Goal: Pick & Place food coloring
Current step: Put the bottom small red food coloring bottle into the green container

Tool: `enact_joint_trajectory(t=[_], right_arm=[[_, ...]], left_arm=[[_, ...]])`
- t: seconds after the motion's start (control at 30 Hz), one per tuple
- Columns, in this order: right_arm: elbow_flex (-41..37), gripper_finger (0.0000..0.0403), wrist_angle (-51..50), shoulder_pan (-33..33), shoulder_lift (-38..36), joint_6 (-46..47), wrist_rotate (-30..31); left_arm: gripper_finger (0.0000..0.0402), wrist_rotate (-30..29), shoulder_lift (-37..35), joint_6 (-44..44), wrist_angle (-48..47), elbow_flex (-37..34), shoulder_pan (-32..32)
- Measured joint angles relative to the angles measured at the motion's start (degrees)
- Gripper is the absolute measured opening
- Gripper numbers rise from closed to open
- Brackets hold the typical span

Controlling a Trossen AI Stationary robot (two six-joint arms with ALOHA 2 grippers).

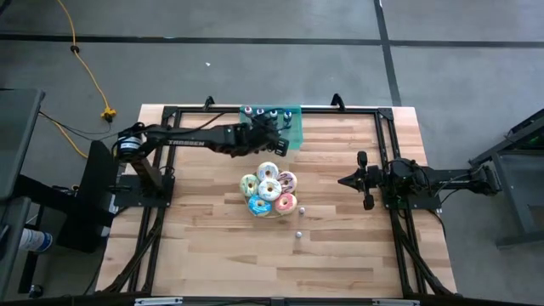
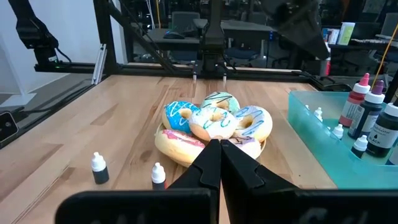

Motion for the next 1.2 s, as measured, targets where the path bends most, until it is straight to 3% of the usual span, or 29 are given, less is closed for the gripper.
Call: enact_joint_trajectory(t=[0.53, 0.8, 1.2], right_arm=[[0.0, 0.0, 0.0, 0.0, 0.0, 0.0, 0.0], [0.0, 0.0, 0.0, 0.0, 0.0, 0.0, 0.0], [0.0, 0.0, 0.0, 0.0, 0.0, 0.0, 0.0]], left_arm=[[0.004, 9.5, 12.2, 18.7, -3.9, 12.8, 7.2], [0.004, 10.5, 19.7, 19.1, -3.7, 19.3, 8.3], [0.004, 8.4, 26.3, 16.4, -3.1, 21.5, 9.7]])
